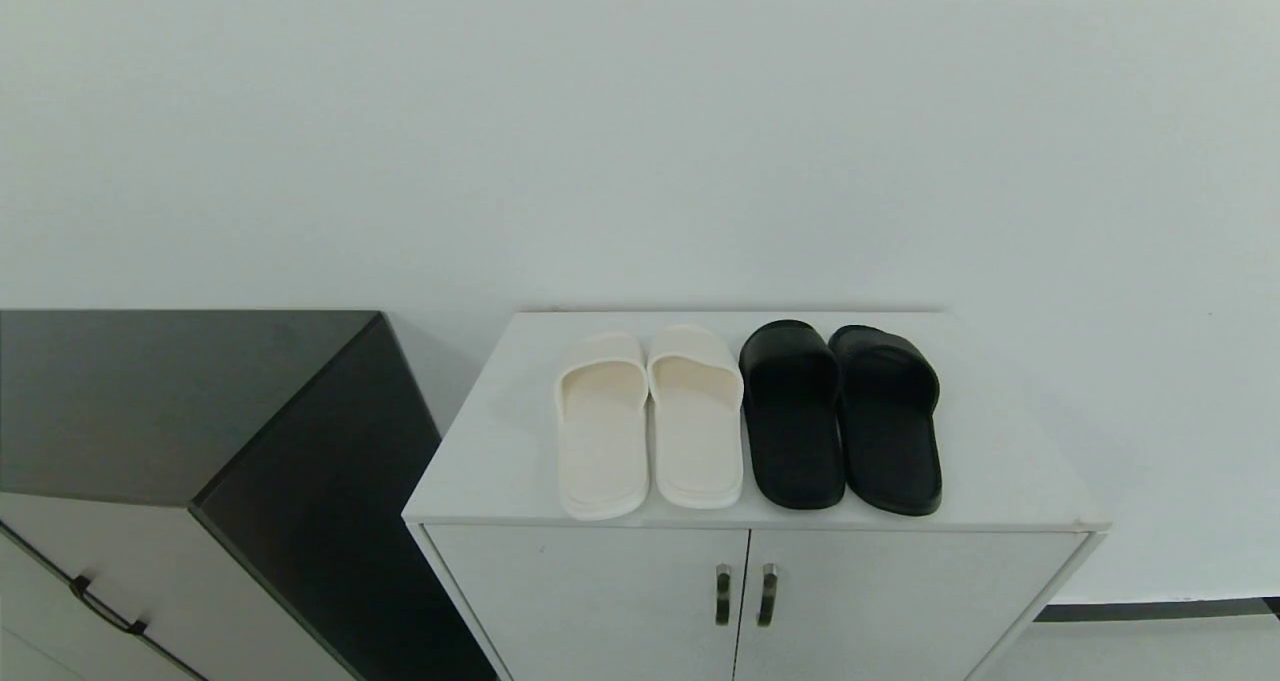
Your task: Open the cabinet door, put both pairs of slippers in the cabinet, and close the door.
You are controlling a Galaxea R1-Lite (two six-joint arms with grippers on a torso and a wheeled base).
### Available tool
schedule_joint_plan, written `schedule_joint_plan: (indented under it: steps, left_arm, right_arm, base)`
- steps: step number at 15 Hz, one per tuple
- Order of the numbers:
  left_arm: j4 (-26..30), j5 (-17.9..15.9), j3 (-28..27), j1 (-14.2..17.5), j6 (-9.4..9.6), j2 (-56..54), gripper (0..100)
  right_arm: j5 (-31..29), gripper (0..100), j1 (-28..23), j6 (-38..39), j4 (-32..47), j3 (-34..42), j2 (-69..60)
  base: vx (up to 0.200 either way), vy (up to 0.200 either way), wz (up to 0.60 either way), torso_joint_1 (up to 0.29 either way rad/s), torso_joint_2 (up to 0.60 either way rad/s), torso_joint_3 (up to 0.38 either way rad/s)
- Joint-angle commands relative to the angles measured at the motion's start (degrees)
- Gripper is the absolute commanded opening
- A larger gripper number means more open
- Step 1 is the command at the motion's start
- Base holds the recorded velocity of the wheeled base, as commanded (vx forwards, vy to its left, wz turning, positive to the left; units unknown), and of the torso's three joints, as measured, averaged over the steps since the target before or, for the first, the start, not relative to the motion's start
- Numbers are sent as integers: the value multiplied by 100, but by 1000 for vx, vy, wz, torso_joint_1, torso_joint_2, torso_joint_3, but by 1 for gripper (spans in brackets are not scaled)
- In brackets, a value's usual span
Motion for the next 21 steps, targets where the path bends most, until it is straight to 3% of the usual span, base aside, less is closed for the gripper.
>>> schedule_joint_plan:
  steps: [1,3,5,8,10,12,14,18,21]
  left_arm:
    - [-1,-4,0,0,5,0,0]
    - [-1,-13,0,0,14,0,0]
    - [-1,-22,0,0,22,0,0]
    - [-1,-48,0,0,22,0,0]
    - [-1,-48,0,0,22,0,0]
    - [-1,-48,0,0,22,0,0]
    - [-1,-48,0,0,22,0,0]
    - [-1,-57,0,0,22,0,0]
    - [-1,-57,0,0,22,0,0]
  right_arm:
    - [284,100,25,323,635,-1400,852]
    - [1145,100,-1,244,661,-1462,1731]
    - [1549,100,122,270,125,-1594,2856]
    - [1488,100,781,481,-578,-2051,4139]
    - [644,100,1985,683,-604,-2517,4816]
    - [-736,100,3594,1254,-675,-2859,5502]
    - [-1905,100,4569,1685,-710,-3334,6310]
    - [-2608,100,4692,1764,-842,-4345,8042]
    - [-3091,100,4692,1747,-1571,-4723,9070]
  base:
    - [0,0,0,0,0,0]
    - [0,0,0,0,0,0]
    - [0,0,0,0,0,0]
    - [0,0,0,0,0,0]
    - [0,0,0,0,0,0]
    - [0,0,0,0,0,0]
    - [0,0,0,0,0,0]
    - [0,0,0,0,0,0]
    - [0,0,0,0,0,0]
